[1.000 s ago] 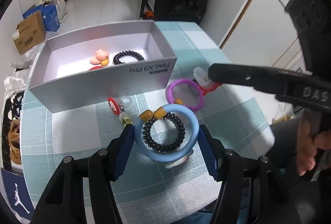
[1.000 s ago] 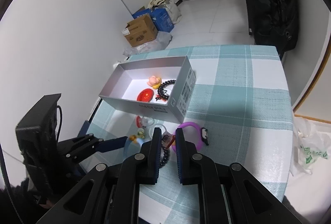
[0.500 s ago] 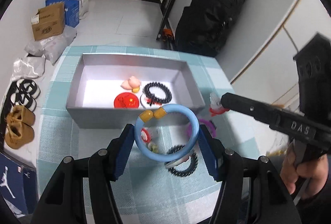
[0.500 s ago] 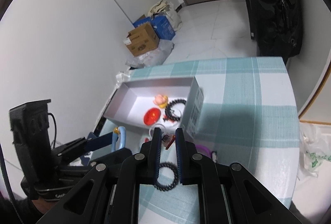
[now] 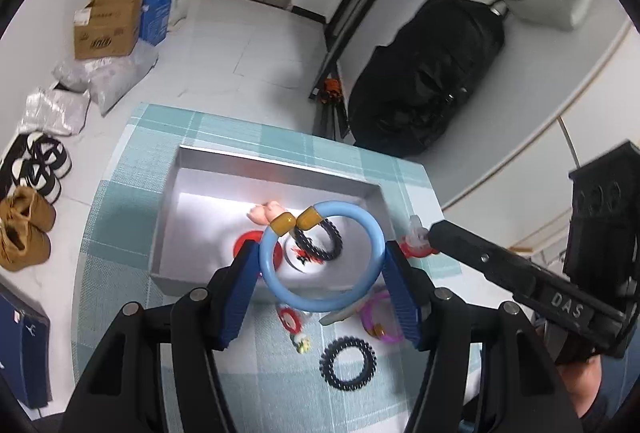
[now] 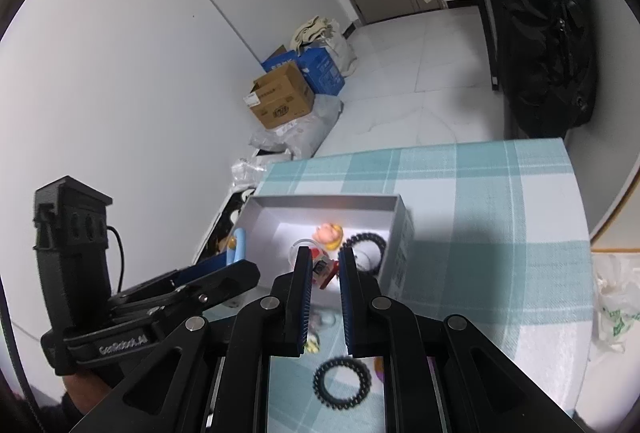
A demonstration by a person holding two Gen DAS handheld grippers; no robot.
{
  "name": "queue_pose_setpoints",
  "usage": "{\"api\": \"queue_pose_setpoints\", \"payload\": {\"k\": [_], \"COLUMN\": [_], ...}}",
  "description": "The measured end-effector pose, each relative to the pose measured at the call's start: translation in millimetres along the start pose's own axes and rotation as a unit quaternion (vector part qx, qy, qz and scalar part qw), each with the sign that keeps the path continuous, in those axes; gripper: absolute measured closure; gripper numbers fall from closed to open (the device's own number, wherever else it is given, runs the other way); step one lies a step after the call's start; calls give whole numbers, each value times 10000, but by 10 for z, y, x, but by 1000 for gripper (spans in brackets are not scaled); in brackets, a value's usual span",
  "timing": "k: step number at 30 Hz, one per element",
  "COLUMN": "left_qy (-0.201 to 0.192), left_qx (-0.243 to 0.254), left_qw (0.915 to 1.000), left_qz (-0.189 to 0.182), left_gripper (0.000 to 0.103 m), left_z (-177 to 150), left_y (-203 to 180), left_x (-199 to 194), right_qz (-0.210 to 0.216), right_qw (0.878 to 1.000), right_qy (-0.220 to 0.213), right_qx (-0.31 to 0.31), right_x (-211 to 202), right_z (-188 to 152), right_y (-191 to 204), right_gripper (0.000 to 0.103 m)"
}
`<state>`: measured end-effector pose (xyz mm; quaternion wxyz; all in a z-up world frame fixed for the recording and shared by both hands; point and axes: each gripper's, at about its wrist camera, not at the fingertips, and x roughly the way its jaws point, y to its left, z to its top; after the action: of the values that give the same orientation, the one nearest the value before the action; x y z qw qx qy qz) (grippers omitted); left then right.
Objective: Organize jewelry
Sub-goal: 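Carry the blue ring into the white box with the left tool and open it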
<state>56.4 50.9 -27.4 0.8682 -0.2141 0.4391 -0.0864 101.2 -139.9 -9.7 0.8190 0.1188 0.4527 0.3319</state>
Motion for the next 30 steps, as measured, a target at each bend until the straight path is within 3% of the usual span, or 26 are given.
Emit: {"api": "queue_pose_setpoints", "payload": {"k": [6, 18, 30], "left_qy": [30, 543, 650], "left_qx": [-169, -270, -221], "left_qw": [9998, 9981, 9976], "left_qz": [-67, -121, -35], "left_gripper": [46, 46, 46], "left_z": [132, 194, 207], "left_y": [75, 170, 179], "left_x": [79, 373, 477], "right_qz": [120, 139, 119], "right_qw": [9999, 9993, 9989], "right_qy": [19, 242, 350], "right_qx": [66, 249, 278], "right_x": [144, 357, 451], "right_z": [127, 210, 222], "right_y": [30, -155, -158], "right_gripper": [91, 91, 90]}}
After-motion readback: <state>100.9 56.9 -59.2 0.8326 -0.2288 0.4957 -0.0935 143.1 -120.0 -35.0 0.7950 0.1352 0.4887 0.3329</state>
